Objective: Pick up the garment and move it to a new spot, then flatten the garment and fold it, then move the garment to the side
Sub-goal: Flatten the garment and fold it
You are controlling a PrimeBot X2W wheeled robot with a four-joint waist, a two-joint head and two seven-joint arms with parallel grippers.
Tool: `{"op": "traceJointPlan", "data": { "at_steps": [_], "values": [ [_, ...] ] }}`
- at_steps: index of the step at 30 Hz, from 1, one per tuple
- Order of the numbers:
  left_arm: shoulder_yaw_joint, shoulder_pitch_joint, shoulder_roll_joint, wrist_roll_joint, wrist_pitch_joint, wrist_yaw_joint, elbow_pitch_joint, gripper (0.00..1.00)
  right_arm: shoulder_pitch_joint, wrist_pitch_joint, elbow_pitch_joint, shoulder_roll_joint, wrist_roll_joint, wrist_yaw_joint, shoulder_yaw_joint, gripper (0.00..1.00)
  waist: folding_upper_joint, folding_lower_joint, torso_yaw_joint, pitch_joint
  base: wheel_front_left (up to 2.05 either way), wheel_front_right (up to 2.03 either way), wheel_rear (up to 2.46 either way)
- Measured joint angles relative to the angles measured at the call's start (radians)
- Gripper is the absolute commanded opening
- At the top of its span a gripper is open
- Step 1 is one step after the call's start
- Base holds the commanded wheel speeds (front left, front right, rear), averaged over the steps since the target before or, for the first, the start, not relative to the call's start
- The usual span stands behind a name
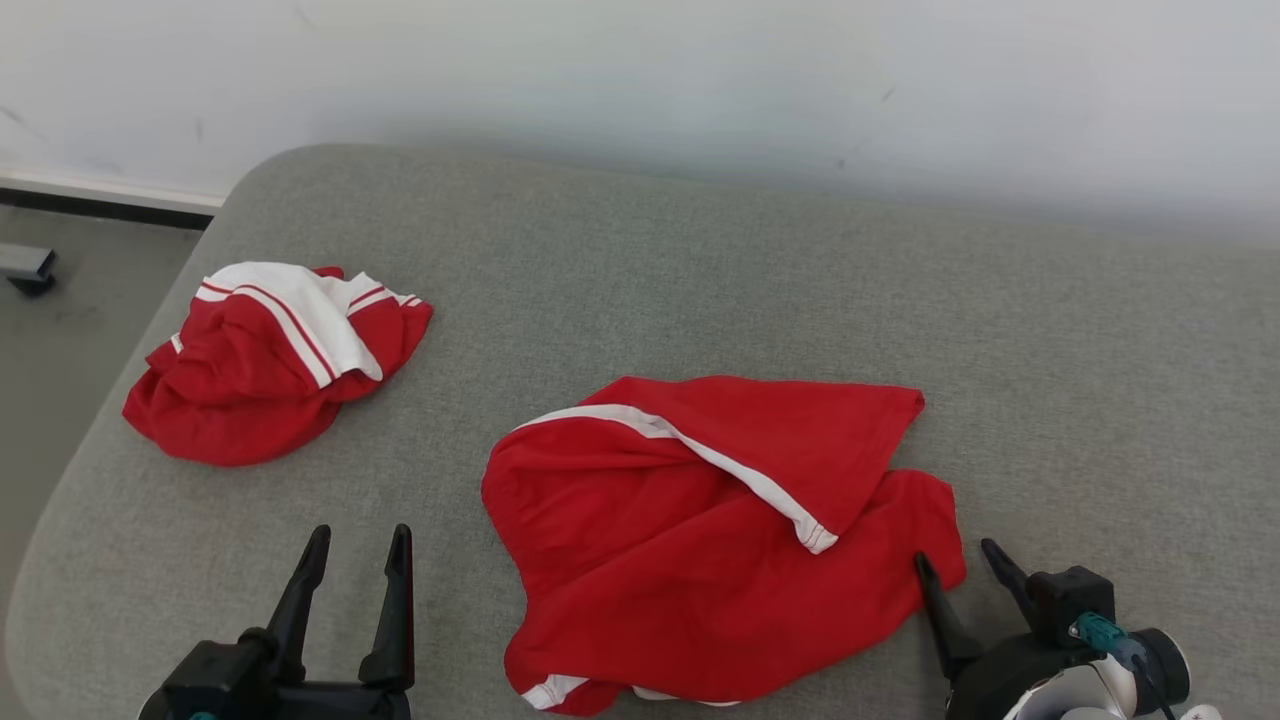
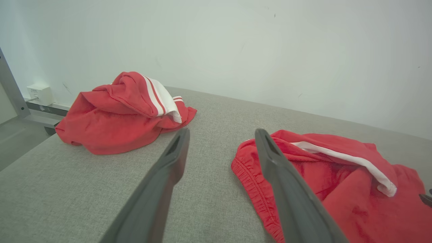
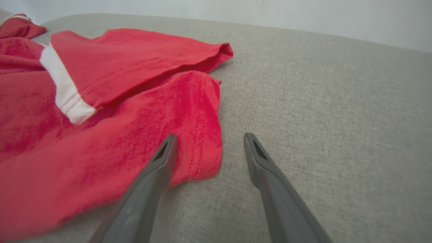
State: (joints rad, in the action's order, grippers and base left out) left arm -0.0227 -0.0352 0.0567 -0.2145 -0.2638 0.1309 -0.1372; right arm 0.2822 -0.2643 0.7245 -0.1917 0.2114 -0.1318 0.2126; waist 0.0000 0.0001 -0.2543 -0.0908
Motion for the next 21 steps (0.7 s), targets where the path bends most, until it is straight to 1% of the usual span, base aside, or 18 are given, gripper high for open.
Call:
{"op": "traceJointPlan", "data": {
  "at_steps": [1,2,5,10,16,17,21],
  "values": [
    [-0.003,-0.003,0.0,-0.001,0.0,0.0,-0.001,1.0,0.011,0.0,0.025,0.0,0.017,0.0,0.012,0.27,0.0,-0.0001,-0.006,-0.005,0.0,0.0,0.0],
    [-0.005,-0.006,-0.001,-0.004,0.0,0.0,-0.002,1.0,0.017,0.0,0.037,0.0,0.029,0.0,0.022,0.0,0.0,0.0,-0.011,-0.01,0.0,0.0,0.0],
    [-0.005,-0.008,-0.002,-0.007,0.0,0.0,-0.006,1.0,0.041,0.0,0.043,-0.003,0.055,0.0,0.038,0.0,0.0001,0.0,-0.021,-0.024,0.0,0.0,0.0],
    [-0.006,0.0,-0.003,-0.007,0.0,0.0,-0.013,1.0,0.016,0.0,-0.029,-0.007,0.073,0.0,0.025,0.0,0.0001,0.0,-0.01,-0.02,0.0,0.0,0.0],
    [-0.008,0.028,-0.004,-0.006,0.0,0.0,-0.019,1.0,-0.115,0.0,-0.198,-0.022,0.079,0.0,-0.014,0.0,0.0001,0.0,0.035,0.012,0.0,0.0,0.0],
    [-0.006,0.04,-0.004,-0.006,0.0,0.0,-0.019,1.0,-0.186,0.0,-0.288,-0.04,0.079,0.0,-0.041,0.0,0.0,-0.0002,0.067,0.028,0.0,0.0,0.0],
    [-0.01,0.044,-0.005,-0.006,0.0,0.0,-0.019,1.0,-0.279,0.0,-0.385,-0.055,0.068,0.0,-0.095,0.0,0.0,-0.0002,0.108,0.041,0.0,0.0,0.0]
  ]
}}
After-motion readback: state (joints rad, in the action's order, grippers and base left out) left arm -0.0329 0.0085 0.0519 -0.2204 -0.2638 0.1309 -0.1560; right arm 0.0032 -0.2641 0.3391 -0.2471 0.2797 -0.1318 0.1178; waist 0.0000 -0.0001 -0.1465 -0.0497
